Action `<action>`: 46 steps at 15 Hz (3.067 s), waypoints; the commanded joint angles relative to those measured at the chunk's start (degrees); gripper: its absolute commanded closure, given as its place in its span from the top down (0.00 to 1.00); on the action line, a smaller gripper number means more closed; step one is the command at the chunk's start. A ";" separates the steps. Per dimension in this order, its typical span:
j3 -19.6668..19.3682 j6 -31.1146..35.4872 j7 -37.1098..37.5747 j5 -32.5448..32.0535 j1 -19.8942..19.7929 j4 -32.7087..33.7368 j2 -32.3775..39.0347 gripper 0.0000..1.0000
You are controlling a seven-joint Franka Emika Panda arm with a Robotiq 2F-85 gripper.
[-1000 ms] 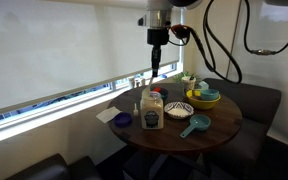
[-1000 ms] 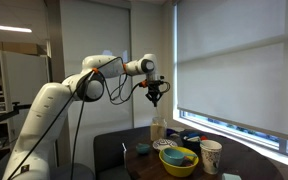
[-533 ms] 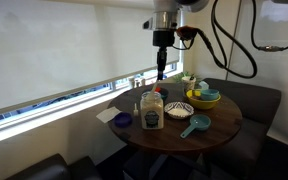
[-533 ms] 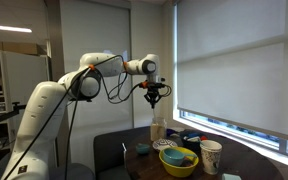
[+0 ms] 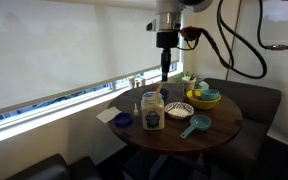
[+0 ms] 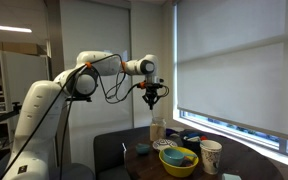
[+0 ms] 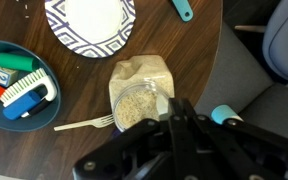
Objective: Pick up the spoon from the sugar jar and put it in the paper cups
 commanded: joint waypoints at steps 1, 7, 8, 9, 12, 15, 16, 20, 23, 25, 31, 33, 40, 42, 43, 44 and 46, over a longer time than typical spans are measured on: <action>0.00 0.00 0.00 0.00 0.00 0.00 0.00 0.04; -0.26 -0.03 1.01 -0.37 -0.02 -0.19 -0.54 0.01; -0.43 0.38 1.48 -0.31 -0.11 -0.66 -1.20 0.01; -0.71 1.58 2.24 -0.07 -0.33 -1.78 -2.59 0.01; -1.80 6.95 6.43 0.47 -1.13 -5.98 -7.65 0.01; -3.20 12.90 11.54 0.42 -2.01 -11.73 -14.08 0.01; -3.81 13.50 13.93 -0.01 -2.42 -13.34 -15.89 0.01; -6.79 14.69 21.14 -2.74 -5.11 -22.18 -22.99 0.01; -7.20 15.50 28.30 -4.40 -7.44 -25.64 -24.08 0.01; -7.51 13.22 24.44 -3.07 -7.69 -22.55 -22.57 0.04; -11.95 16.72 33.35 -3.47 -12.87 -25.02 -24.53 0.01; -14.03 17.40 34.77 -2.49 -14.98 -24.27 -25.07 0.01; -22.14 19.29 19.91 18.33 -17.30 -20.09 -21.41 0.01; -23.47 15.66 20.78 21.91 -17.97 -18.62 -19.29 0.01; -23.81 14.13 21.63 22.73 -18.36 -18.14 -18.25 0.01; -24.09 12.70 22.36 23.42 -18.85 -17.38 -16.99 0.01; -24.36 11.05 23.30 24.42 -19.89 -16.01 -14.58 0.01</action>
